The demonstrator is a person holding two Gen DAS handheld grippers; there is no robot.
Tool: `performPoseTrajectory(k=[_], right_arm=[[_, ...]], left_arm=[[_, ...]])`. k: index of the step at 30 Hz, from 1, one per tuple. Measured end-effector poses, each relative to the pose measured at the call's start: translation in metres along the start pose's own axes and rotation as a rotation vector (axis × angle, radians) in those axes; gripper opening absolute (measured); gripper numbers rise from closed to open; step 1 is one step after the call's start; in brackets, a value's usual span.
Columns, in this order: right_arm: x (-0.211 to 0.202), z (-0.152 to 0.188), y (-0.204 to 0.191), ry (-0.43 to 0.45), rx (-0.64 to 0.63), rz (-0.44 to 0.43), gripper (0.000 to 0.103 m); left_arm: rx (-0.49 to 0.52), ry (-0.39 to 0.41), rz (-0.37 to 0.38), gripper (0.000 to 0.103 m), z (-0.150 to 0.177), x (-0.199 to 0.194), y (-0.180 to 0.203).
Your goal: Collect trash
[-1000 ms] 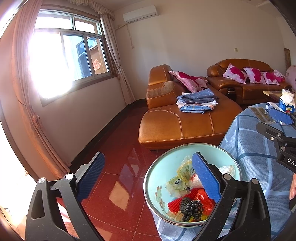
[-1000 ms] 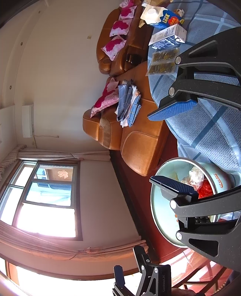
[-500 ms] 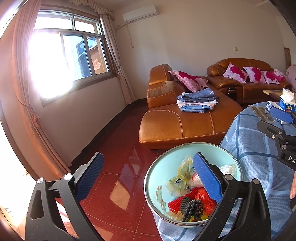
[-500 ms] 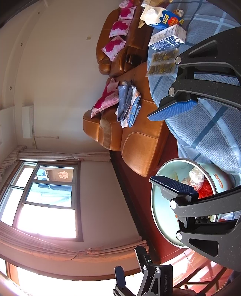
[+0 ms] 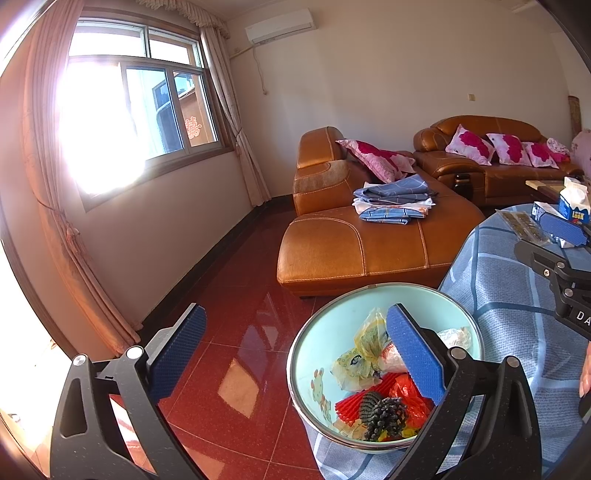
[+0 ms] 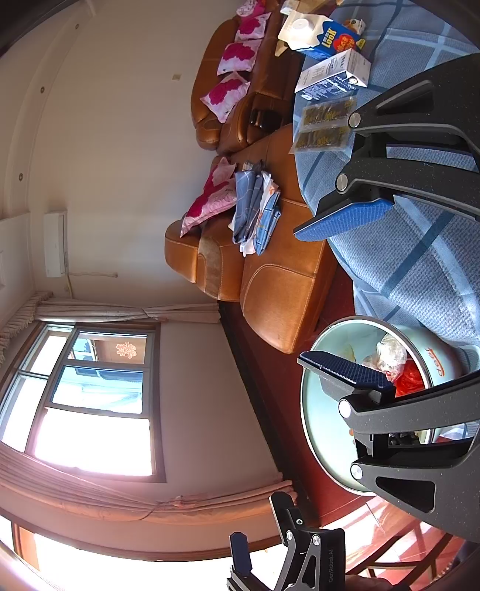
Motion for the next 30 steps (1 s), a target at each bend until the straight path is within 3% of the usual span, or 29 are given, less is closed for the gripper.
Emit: performPoseTrajectory(k=[30], right_arm=[[-0.0001, 0.0018, 0.0040, 0.000, -0.002, 0.006, 0.067]], left_arm=[[0.014, -0.023, 0.017, 0.097, 0.0043, 0.0039, 0.0073]])
Point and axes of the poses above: each gripper's, at about its wrist camera, not at the fingertips, and x roughly the way its jaws point, y to its right, z to its underside, the point moved 8 cm from there along x, roughly the way its jaws point, and after that the axes turned 2 degrees about z, right-handed, at the moved point
